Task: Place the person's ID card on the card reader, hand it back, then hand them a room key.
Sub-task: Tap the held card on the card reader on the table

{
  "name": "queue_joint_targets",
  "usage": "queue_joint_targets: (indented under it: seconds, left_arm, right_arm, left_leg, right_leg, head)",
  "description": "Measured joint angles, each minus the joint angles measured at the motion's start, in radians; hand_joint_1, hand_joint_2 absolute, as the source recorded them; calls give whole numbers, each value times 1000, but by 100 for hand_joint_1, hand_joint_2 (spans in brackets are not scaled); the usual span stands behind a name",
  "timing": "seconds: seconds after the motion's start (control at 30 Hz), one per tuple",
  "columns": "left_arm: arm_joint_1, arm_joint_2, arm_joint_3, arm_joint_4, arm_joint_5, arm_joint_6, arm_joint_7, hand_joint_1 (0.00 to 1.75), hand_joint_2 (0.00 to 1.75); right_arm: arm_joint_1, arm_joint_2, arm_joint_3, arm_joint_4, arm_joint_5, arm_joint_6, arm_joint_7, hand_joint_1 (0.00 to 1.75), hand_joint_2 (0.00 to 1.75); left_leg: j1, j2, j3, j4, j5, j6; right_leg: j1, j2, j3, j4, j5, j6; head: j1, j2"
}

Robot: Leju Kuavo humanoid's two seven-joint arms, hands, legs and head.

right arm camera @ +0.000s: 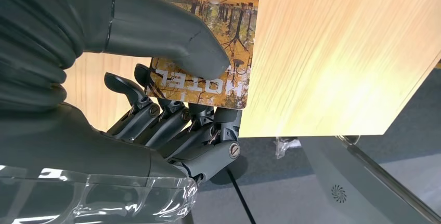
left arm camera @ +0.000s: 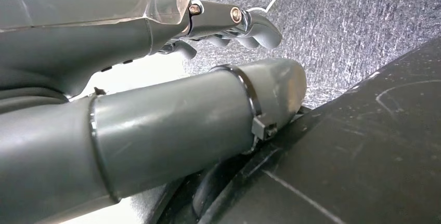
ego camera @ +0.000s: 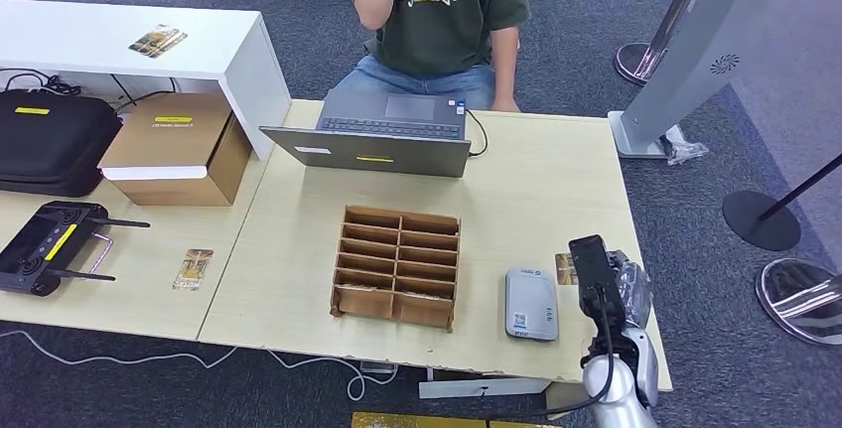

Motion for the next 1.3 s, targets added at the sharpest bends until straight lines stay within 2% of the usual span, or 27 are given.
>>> queue_joint_targets:
  seconds: [0.5,0.97,1.3]
  left_arm:
    - [2,-1,10,0,-3,5,0,0,0]
    - [2,-2,12,0,-7,5,0,0,0]
    - [4,-2,17,0,-7,7,0,0,0]
  right_arm:
    - [15,13,42,-6,29,11,15,175,175]
    - [77,27,120,-154,80,10,41,175,175]
    - [101,37,147,-175,70,26,59,175,175]
  left_leg:
    - [0,0,0,0,0,0]
    - [0,0,0,0,0,0]
    - [0,0,0,0,0,0]
  right_leg:
    - [0,0,0,0,0,0]
    - [0,0,0,0,-1,0]
    - [0,0,0,0,-1,0]
  head:
    - [0,0]
    - [0,0]
    - [0,0]
